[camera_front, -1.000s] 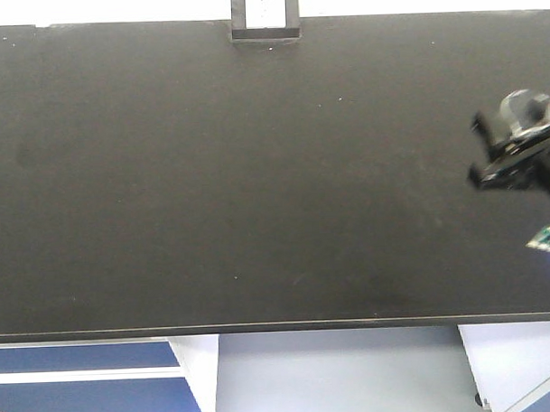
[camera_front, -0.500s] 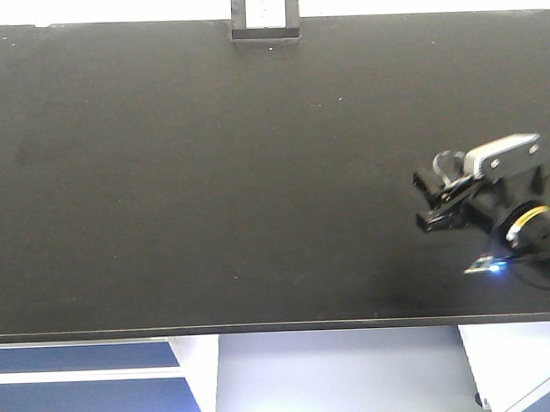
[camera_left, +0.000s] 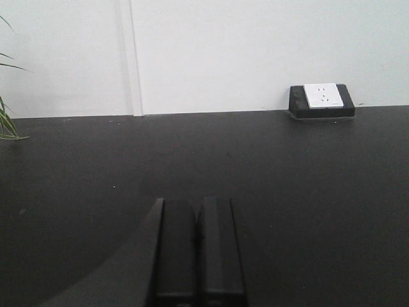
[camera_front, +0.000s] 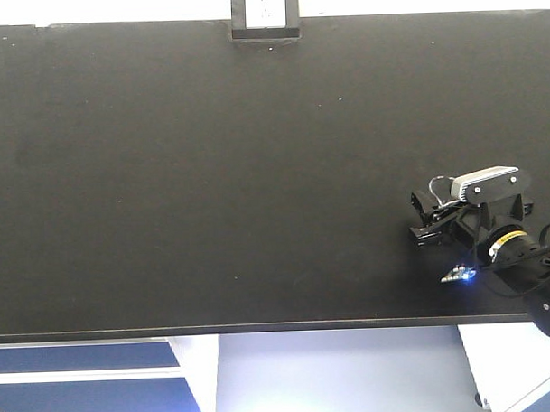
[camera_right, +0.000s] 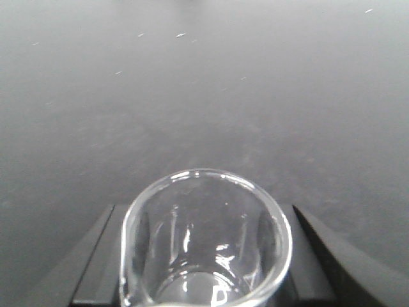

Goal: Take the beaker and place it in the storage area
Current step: 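Lower the held beaker onto the bench top with the right gripper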

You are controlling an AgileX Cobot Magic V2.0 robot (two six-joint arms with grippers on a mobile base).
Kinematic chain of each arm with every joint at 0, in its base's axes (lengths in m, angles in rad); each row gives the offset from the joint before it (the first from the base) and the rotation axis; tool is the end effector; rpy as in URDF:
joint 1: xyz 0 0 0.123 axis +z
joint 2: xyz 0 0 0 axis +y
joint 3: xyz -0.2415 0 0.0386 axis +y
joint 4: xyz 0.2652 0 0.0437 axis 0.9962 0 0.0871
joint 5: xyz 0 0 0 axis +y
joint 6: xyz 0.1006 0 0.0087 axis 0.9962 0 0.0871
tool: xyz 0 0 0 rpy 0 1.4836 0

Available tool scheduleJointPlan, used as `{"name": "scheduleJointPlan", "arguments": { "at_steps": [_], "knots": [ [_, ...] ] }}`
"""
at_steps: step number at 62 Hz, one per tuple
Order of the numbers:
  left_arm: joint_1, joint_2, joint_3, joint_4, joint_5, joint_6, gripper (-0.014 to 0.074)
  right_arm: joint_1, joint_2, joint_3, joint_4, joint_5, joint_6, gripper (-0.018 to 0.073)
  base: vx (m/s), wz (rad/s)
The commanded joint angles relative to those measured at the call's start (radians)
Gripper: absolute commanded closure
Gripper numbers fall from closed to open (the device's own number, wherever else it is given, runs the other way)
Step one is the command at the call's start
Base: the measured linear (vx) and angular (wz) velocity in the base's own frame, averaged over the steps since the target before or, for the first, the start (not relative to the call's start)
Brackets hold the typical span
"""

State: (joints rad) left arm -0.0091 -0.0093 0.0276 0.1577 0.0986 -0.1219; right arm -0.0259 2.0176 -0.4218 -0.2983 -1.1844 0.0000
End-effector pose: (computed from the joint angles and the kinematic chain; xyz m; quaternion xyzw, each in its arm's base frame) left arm 0.1250 0.0004 0.1952 0.0104 0.7170 0.0146 0.6968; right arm 0.2684 0.0205 0.0254 -0.1154 0.8045 0.0716 0.5782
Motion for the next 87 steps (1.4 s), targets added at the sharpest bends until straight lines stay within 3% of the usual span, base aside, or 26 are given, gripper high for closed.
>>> {"name": "scheduleJointPlan", "arguments": {
  "at_steps": [1, 12, 25, 35, 48, 57, 68, 87],
  "knots": [
    [0.000, -0.015, -0.020, -0.001, -0.079, -0.010, 0.0603, -0.007, -0.008, -0.008, 0.028, -0.115, -0.031, 0.0560, 0.00, 0.00],
    [0.000, -0.015, -0.020, -0.001, -0.079, -0.010, 0.0603, -0.007, 0.038, -0.008, 0.068, -0.139, -0.033, 0.0551, 0.00, 0.00],
    [0.000, -0.015, -0.020, -0.001, -0.079, -0.010, 0.0603, -0.007, 0.057, -0.008, 0.064, -0.159, -0.038, 0.0476, 0.00, 0.00],
    [0.000, -0.015, -0.020, -0.001, -0.079, -0.010, 0.0603, -0.007, 0.057, -0.008, 0.052, -0.159, -0.037, 0.0339, 0.00, 0.00],
    [0.000, -0.015, -0.020, -0.001, -0.079, -0.010, 0.0603, -0.007, 0.056, -0.005, 0.037, -0.159, -0.036, 0.0086, 0.00, 0.00],
    [0.000, -0.015, -0.020, -0.001, -0.079, -0.010, 0.0603, -0.007, 0.041, -0.005, 0.034, -0.159, -0.028, -0.0023, 0.00, 0.00],
    [0.000, -0.015, -0.020, -0.001, -0.079, -0.010, 0.0603, -0.007, -0.051, 0.014, 0.036, -0.148, 0.000, -0.0032, 0.00, 0.00],
    [0.000, -0.015, -0.020, -0.001, -0.079, -0.010, 0.0603, -0.007, -0.163, 0.191, 0.050, -0.159, -0.028, -0.0032, 0.00, 0.00]
  ]
}}
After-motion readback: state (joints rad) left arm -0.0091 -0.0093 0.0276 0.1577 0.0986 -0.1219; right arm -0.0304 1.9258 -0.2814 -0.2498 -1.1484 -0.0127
